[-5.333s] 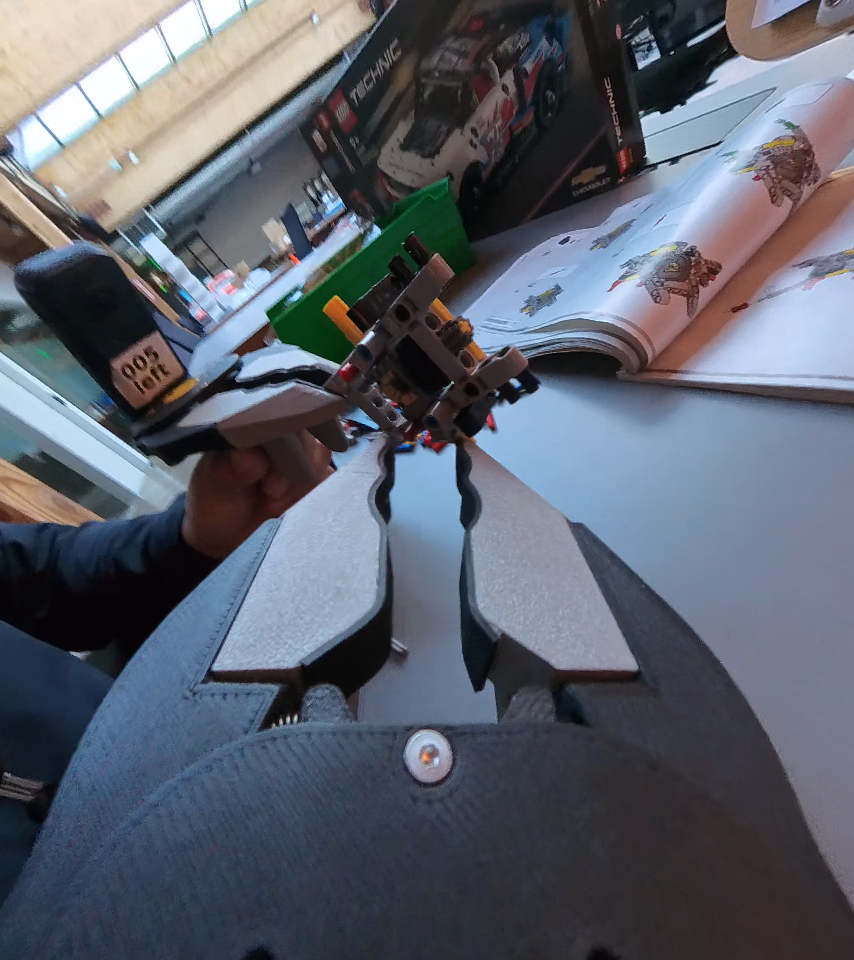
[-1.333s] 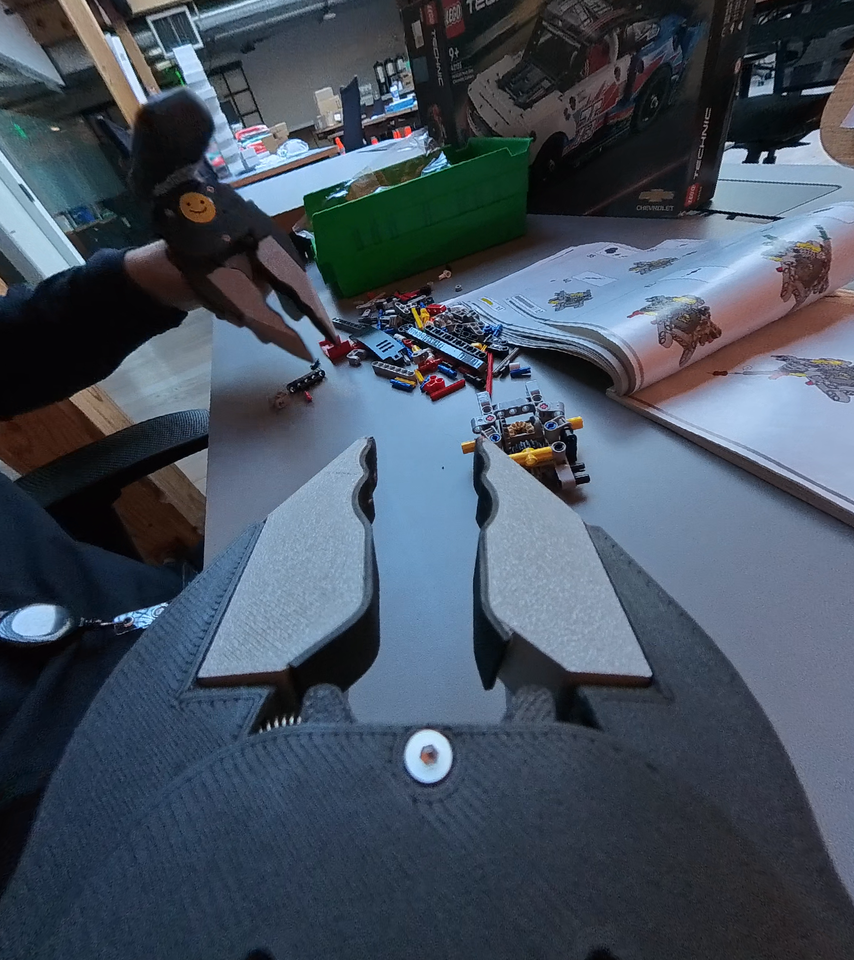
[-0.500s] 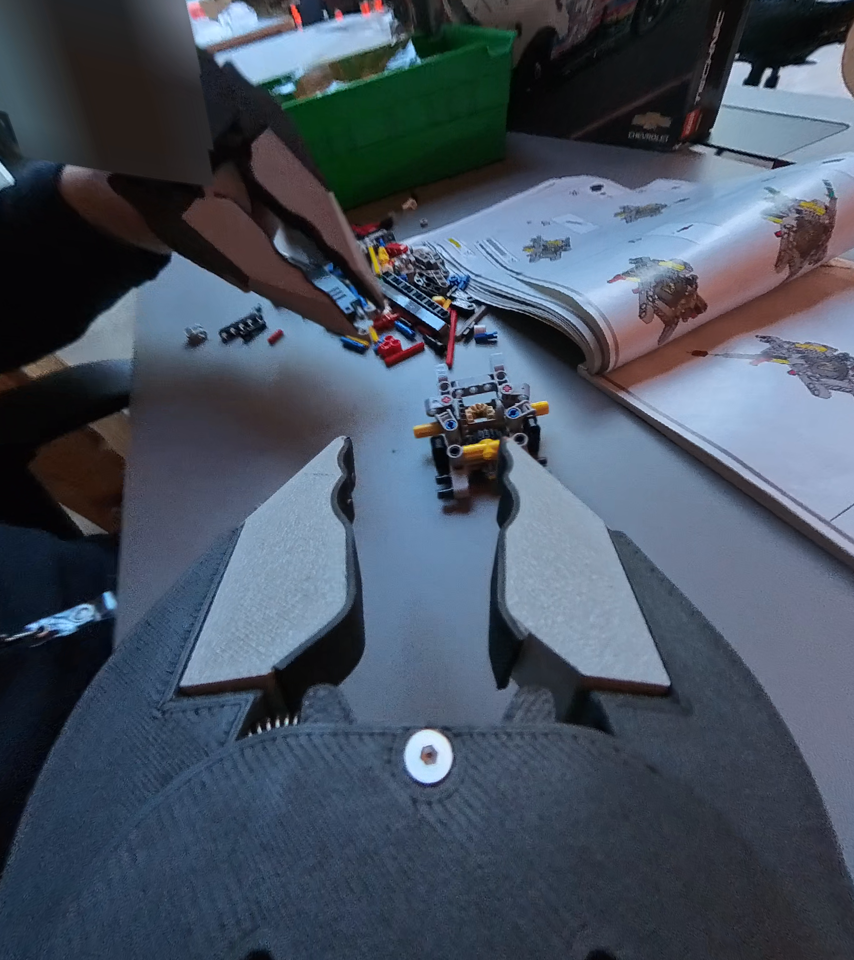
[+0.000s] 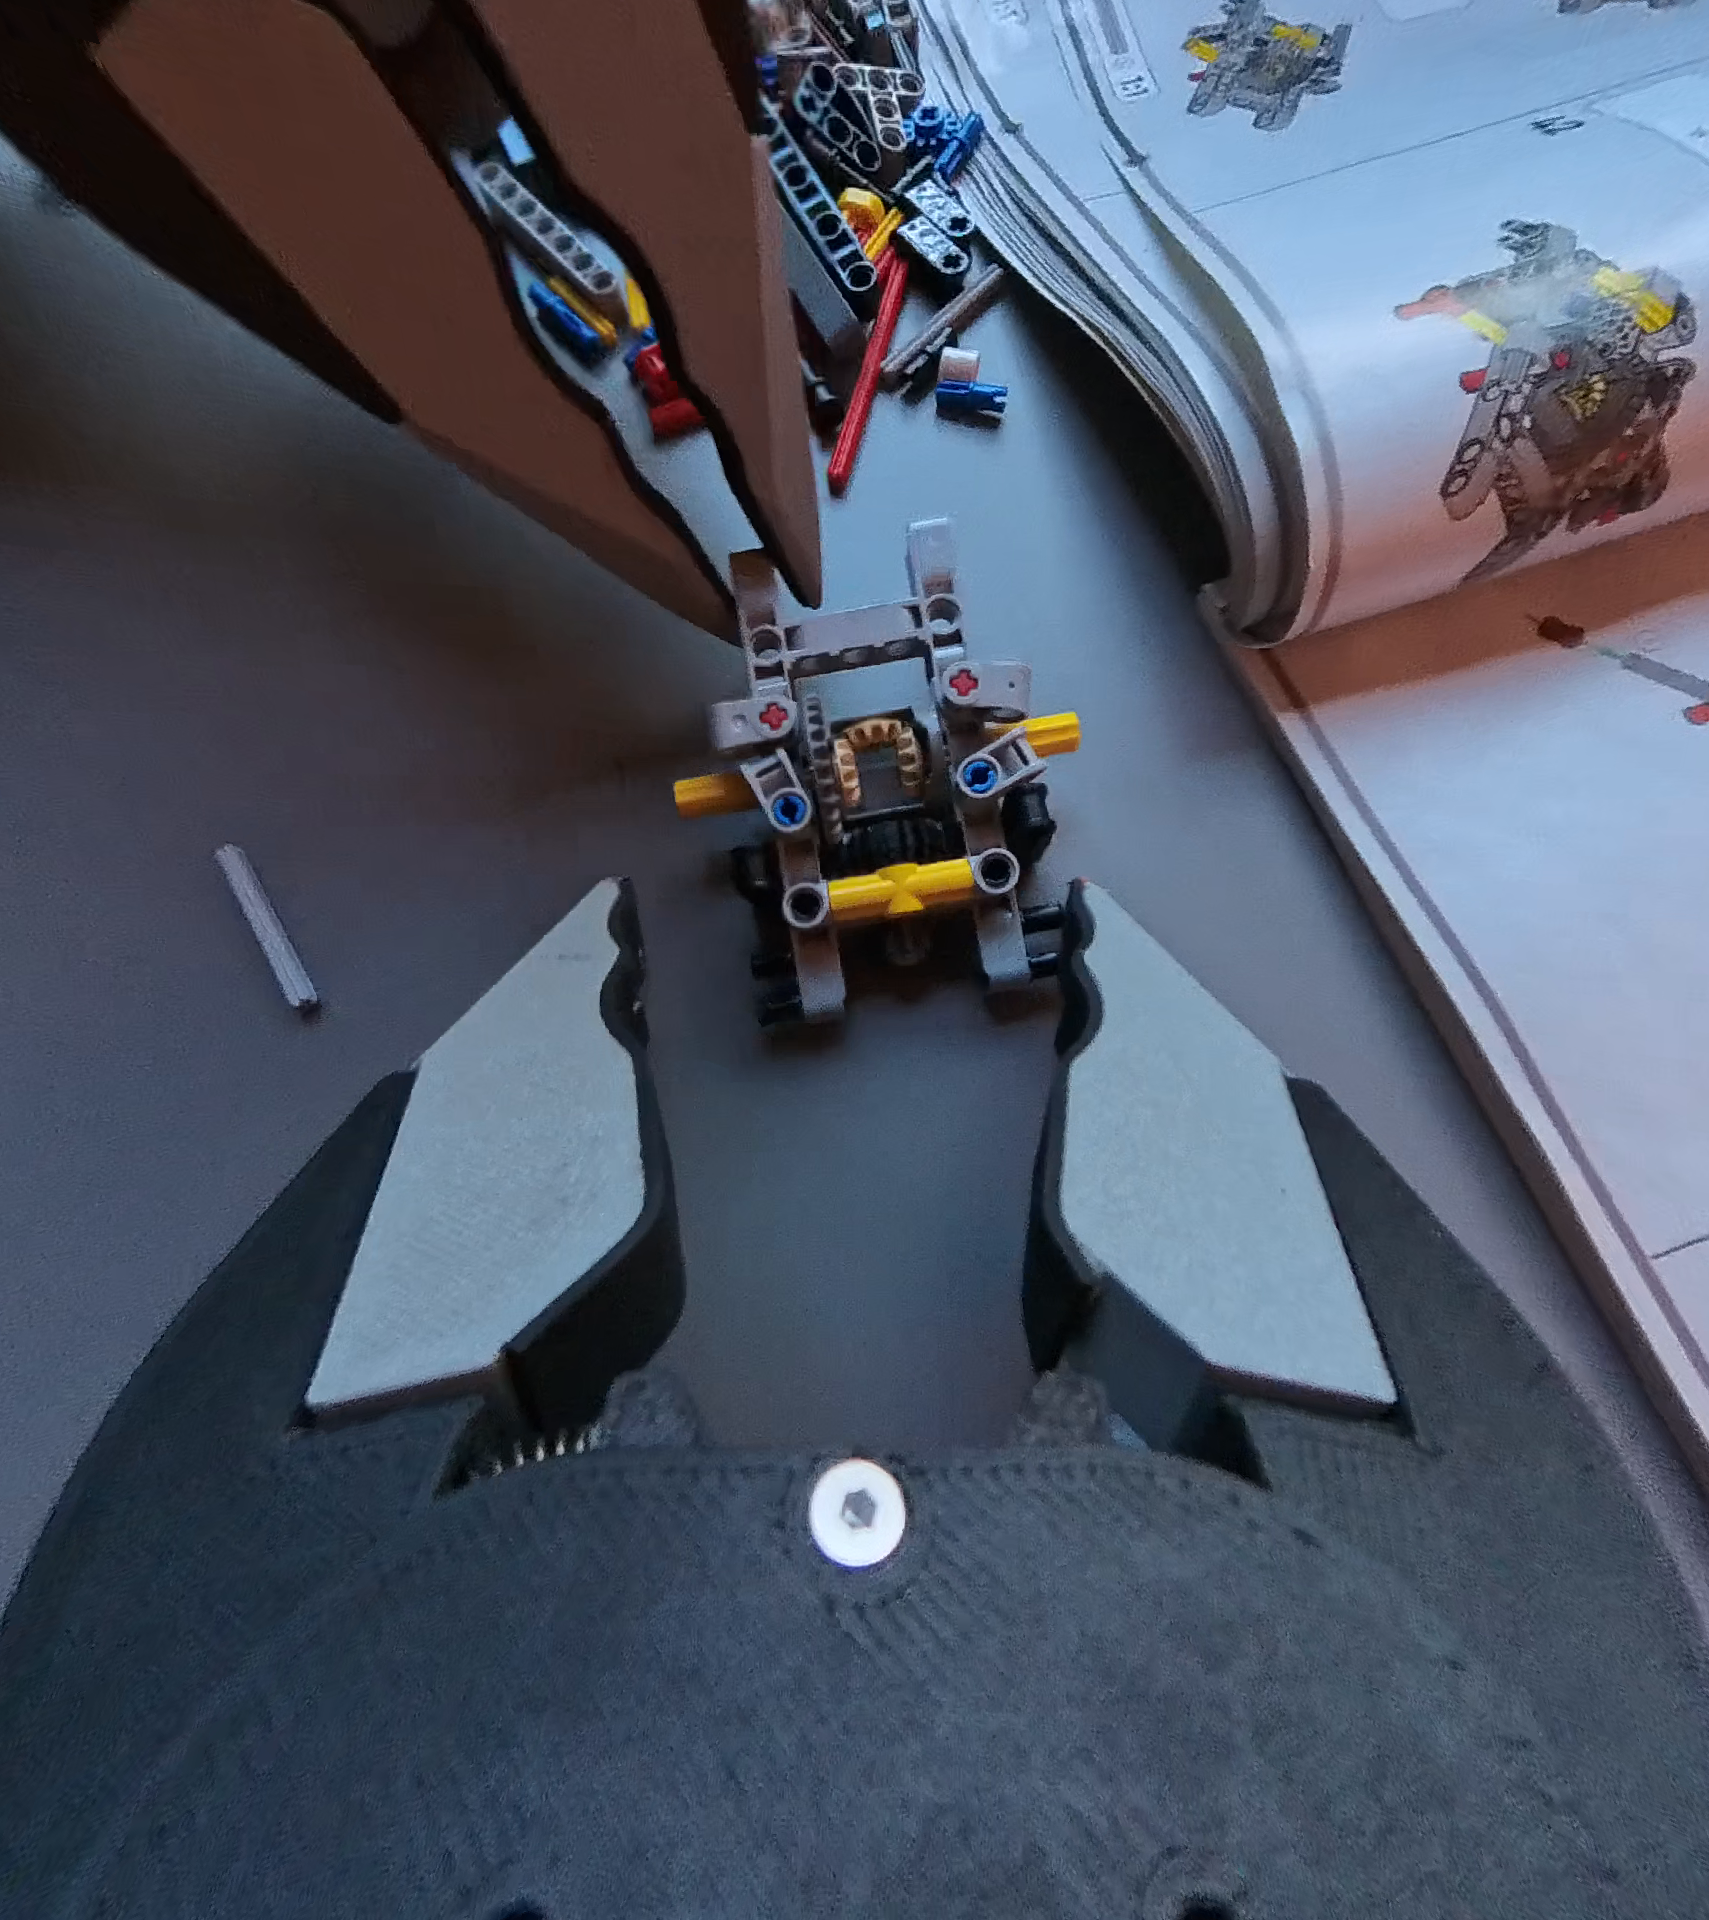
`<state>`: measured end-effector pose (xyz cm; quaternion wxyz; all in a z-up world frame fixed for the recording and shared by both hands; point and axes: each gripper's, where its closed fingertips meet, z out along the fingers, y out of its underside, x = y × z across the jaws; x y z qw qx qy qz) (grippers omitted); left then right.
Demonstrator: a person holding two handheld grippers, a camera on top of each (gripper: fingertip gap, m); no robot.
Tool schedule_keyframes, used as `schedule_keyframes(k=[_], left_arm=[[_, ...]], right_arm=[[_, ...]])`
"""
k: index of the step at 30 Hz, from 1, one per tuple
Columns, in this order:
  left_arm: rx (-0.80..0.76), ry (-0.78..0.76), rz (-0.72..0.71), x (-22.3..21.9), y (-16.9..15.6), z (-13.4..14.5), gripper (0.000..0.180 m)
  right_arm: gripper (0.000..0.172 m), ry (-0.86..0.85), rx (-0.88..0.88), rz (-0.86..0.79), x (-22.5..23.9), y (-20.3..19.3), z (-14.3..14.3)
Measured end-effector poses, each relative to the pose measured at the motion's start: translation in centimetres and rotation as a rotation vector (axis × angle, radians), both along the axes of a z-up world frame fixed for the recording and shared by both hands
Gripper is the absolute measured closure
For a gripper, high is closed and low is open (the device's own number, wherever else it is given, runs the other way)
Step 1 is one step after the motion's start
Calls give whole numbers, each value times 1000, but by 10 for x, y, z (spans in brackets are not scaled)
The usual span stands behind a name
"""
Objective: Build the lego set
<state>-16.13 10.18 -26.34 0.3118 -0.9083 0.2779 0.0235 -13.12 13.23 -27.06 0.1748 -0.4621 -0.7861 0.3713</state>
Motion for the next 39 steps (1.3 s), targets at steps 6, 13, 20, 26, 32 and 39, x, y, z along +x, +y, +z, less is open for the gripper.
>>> schedule_keyframes(k=[6, 13, 20, 26, 32, 39], left_arm=[[32, 0, -8, 19, -9, -8, 175], [-66, -145, -7, 38, -22, -3, 165], [-33, -150, 59, 32, -16, 4, 129], [-57, -156, 34, 37, -15, -9, 134], [-48, -198, 47, 36, -14, -9, 137], [77, -102, 136, 19, 3, -6, 137]], right_arm=[[105, 80, -33, 5, 1, 0, 13], [107, 70, -26, 89, 9, -11, 11], [109, 77, -5, 138, 15, -17, 10], [110, 76, 65, 163, 18, -20, 3], [112, 99, 15, 167, 19, -20, 11], [120, 181, -6, 102, 16, -5, 24]])
